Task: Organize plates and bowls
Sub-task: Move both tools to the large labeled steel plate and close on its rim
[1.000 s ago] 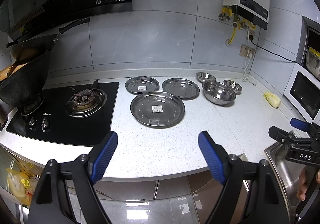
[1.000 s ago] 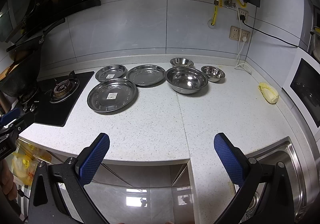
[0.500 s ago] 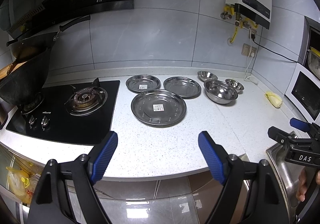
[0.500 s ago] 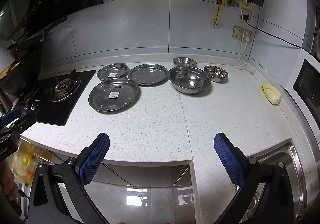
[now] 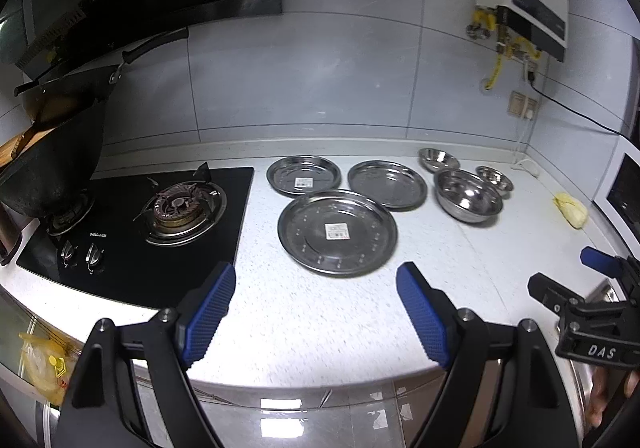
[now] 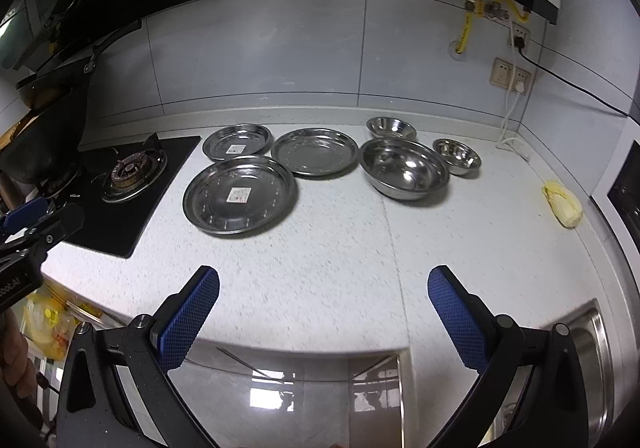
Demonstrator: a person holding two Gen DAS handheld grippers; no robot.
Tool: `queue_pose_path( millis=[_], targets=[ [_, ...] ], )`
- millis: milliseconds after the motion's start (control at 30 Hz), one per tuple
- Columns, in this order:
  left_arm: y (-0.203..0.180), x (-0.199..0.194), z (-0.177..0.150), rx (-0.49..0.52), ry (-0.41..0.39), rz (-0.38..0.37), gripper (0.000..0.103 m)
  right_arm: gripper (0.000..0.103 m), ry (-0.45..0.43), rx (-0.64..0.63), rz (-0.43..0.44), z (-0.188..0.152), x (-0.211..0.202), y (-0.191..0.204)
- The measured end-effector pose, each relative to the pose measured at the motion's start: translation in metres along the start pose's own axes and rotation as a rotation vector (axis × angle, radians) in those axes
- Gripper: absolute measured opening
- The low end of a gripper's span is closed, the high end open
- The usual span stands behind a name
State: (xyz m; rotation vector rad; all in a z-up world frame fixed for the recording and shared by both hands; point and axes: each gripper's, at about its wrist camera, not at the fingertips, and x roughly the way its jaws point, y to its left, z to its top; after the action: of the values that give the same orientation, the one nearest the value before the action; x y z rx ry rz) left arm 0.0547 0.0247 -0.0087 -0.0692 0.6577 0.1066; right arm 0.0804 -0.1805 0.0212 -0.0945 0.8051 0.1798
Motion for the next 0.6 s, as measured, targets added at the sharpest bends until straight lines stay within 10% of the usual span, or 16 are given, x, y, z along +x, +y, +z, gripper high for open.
queue_pose_path(
  millis=[600],
  targets=[
    [0.037, 0.224, 0.025, -0.100, 0.066, 0.193, 0.082, 0.102, 0.023, -0.023, -0.011, 0.045, 0.195, 0.052]
  ],
)
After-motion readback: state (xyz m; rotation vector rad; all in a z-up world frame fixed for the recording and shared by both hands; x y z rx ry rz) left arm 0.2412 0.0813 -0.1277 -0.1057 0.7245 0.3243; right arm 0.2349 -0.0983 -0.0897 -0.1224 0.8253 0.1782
